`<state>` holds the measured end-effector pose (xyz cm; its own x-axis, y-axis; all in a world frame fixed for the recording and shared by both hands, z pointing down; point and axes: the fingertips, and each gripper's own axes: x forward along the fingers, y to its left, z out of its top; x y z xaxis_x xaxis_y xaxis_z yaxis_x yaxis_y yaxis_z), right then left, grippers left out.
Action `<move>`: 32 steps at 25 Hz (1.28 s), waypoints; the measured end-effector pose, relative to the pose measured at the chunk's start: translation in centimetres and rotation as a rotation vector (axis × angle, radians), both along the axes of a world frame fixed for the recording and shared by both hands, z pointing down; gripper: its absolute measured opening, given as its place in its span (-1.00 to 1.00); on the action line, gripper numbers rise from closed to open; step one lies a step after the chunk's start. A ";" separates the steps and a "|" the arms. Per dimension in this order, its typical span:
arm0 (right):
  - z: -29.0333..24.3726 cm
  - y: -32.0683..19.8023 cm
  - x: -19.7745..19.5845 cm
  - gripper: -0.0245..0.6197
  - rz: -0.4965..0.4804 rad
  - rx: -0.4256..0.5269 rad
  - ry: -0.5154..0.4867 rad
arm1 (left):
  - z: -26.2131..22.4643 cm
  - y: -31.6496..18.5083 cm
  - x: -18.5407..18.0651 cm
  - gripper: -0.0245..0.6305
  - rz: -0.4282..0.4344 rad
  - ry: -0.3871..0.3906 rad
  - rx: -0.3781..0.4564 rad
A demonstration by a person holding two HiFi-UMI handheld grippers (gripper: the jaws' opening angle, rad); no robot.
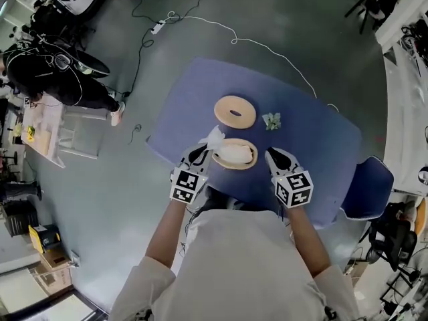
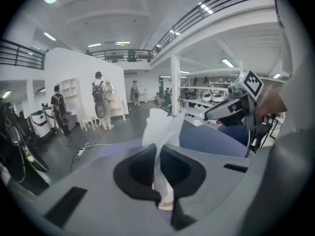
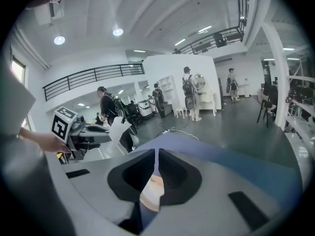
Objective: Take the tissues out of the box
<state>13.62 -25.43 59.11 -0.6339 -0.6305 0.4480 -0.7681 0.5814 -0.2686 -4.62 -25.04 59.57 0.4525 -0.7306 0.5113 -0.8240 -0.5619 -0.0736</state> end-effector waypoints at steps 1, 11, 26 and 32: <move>-0.9 -0.1 -0.4 -0.78 -0.006 0.013 0.001 | -0.9 0.1 -0.5 -0.87 -0.012 0.018 0.011; -8.8 -0.3 -2.7 -0.78 -0.050 0.154 0.017 | -8.5 1.7 -4.7 -0.87 -0.102 0.173 0.134; -14.3 1.0 -3.6 -0.78 -0.018 0.290 -0.011 | -14.7 3.5 -8.2 -0.87 -0.161 0.295 0.262; -15.0 0.8 -4.5 -0.78 0.008 0.311 -0.012 | -15.3 3.1 -9.9 -0.87 -0.167 0.319 0.274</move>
